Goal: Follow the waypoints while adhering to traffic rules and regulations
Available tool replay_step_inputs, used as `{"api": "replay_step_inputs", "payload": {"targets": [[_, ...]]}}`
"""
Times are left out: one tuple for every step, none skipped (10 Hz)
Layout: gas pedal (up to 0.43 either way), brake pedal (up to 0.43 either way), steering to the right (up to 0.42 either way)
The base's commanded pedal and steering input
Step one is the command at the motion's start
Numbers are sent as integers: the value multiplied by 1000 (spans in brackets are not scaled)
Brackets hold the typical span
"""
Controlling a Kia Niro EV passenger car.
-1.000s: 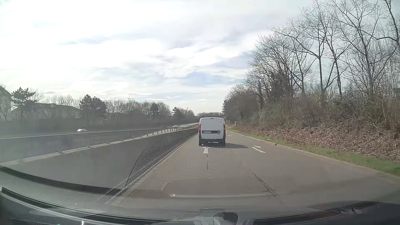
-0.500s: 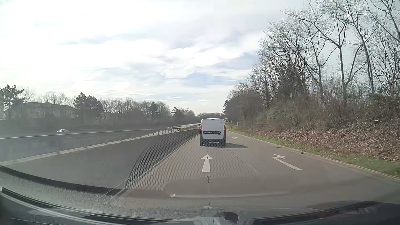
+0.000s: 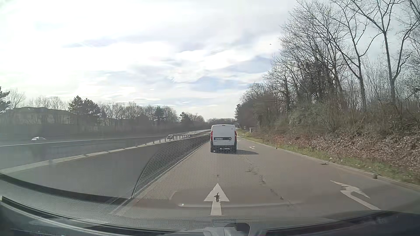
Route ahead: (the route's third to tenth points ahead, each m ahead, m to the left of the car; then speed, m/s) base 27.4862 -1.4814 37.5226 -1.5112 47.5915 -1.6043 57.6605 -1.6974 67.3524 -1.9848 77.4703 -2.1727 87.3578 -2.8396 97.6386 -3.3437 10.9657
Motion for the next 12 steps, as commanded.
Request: {"api": "replay_step_inputs", "payload": {"targets": [[228,0,1],[228,0,1],[228,0,1],[228,0,3],[228,0,3],[228,0,3],[228,0,3],[228,0,3],[228,0,3],[228,0,3],[228,0,3],[228,0,3]]}}
